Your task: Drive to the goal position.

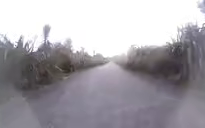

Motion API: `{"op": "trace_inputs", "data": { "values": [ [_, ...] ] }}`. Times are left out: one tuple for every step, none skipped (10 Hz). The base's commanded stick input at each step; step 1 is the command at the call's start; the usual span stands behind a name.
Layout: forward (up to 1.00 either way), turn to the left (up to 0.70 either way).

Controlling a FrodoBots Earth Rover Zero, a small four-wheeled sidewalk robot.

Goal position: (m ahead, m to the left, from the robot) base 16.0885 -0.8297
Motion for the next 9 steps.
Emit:
{"op": "trace_inputs", "data": {
  "values": [
    [0.85,0.0],
    [0.85,-0.06],
    [0.85,-0.12],
    [0.85,-0.19],
    [0.85,-0.34],
    [0.85,-0.34],
    [0.85,-0.33],
    [0.85,-0.21],
    [0.85,-0.09]
  ]
}}
